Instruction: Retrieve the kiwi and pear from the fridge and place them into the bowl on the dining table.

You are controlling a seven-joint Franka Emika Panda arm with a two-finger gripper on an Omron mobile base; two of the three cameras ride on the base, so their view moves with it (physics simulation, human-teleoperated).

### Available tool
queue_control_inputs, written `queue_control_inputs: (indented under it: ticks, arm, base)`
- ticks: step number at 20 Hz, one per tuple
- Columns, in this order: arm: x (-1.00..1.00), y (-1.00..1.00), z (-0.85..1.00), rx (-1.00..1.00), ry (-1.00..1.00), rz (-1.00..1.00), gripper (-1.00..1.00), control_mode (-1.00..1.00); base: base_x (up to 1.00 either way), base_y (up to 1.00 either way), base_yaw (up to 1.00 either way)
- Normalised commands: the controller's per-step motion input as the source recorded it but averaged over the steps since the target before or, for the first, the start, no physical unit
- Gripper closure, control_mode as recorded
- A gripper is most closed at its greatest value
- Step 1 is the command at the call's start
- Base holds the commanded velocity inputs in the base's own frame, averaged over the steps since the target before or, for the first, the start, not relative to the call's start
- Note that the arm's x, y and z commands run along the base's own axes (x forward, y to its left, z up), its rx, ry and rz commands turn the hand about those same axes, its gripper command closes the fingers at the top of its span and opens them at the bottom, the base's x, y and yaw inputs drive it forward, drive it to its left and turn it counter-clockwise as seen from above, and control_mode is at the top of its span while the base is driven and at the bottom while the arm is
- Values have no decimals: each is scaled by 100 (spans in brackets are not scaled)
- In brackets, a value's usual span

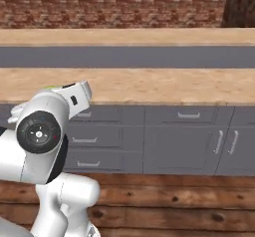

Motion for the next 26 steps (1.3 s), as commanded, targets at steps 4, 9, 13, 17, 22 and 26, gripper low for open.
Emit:
queue_control_inputs:
  ticks: [4,9,13,17,22,26]
  arm:
    - [0,0,0,0,0,0,100,100]
    - [0,0,0,0,0,0,100,100]
    - [0,0,0,0,0,0,100,100]
    - [0,0,0,0,0,0,100,100]
    - [0,0,0,0,0,0,100,100]
    - [0,0,0,0,0,0,100,100]
  base:
    - [25,58,34]
    - [29,59,33]
    - [28,57,33]
    - [29,58,33]
    - [27,55,34]
    - [21,48,36]
